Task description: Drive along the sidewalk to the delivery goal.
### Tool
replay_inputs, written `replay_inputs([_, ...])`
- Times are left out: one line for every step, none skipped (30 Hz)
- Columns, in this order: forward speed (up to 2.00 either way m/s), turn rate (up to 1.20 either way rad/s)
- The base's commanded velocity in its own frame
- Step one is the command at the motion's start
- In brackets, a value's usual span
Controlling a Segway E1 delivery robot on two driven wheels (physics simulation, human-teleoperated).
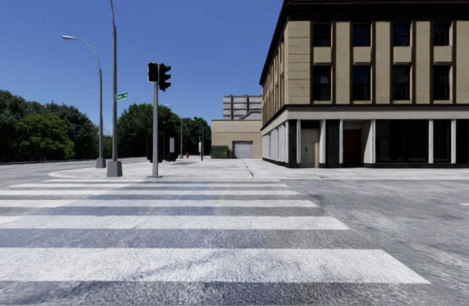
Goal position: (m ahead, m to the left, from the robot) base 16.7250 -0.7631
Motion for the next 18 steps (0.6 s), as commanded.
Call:
replay_inputs([1.36, 0.00])
replay_inputs([1.34, 0.00])
replay_inputs([1.33, 0.00])
replay_inputs([1.33, 0.00])
replay_inputs([1.31, 0.00])
replay_inputs([1.28, 0.00])
replay_inputs([1.25, 0.00])
replay_inputs([1.25, 0.00])
replay_inputs([1.23, 0.00])
replay_inputs([1.22, 0.00])
replay_inputs([1.22, 0.00])
replay_inputs([1.21, 0.00])
replay_inputs([1.21, 0.00])
replay_inputs([1.21, 0.00])
replay_inputs([1.21, 0.00])
replay_inputs([1.21, 0.00])
replay_inputs([1.21, 0.00])
replay_inputs([1.22, 0.00])
